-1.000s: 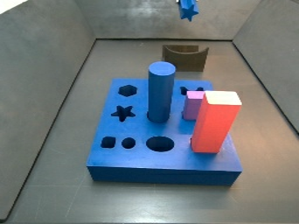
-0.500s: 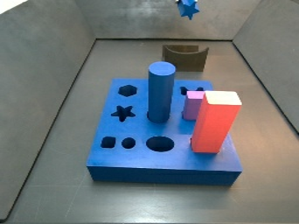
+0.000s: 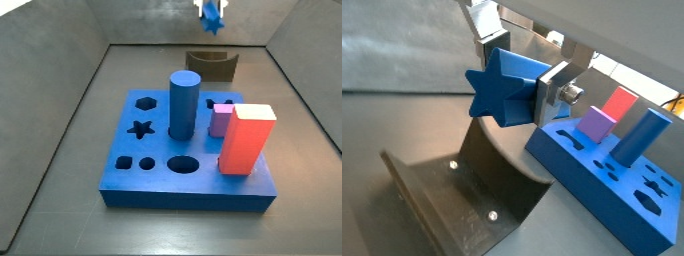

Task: Pick up the star object. Move up. Place the star object on the fixture. Regrasp the star object. Move to above the board. Insert the star object.
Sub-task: Place the star object on the fixture.

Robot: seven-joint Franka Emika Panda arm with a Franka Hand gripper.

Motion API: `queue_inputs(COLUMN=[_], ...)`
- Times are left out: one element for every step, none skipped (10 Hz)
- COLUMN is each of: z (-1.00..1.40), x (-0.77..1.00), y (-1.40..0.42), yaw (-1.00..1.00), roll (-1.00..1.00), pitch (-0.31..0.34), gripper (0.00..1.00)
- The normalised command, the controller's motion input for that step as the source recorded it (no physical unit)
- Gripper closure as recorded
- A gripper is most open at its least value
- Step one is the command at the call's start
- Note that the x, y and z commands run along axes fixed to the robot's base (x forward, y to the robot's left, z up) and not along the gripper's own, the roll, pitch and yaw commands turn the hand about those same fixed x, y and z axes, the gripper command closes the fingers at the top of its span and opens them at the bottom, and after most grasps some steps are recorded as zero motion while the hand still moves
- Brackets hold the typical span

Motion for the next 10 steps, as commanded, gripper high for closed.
queue_inputs(z=[-1.0,-1.0,-1.0,-1.0,-1.0,-0.78,-0.58,-0.47,-0.31,-0.17], x=[0.18,0.18,0.19,0.2,0.21,0.17,0.14,0.12,0.09,0.09], y=[0.1,0.11,0.12,0.12,0.13,0.11,0.08,0.07,0.04,0.04], yaw=[-0.2,-0.22,-0.21,-0.19,-0.17,-0.14,-0.13,-0.12,-0.1,-0.09], roll=[-1.0,-1.0,-0.86,-0.7,-0.54,-0.33,-0.24,-0.19,-0.15,-0.14], pitch=[0.082,0.076,0.056,0.036,0.023,0.016,0.007,0.004,-0.014,-0.025], gripper=[1.0,1.0,1.0,1.0,1.0,1.0,1.0,1.0,1.0,1.0])
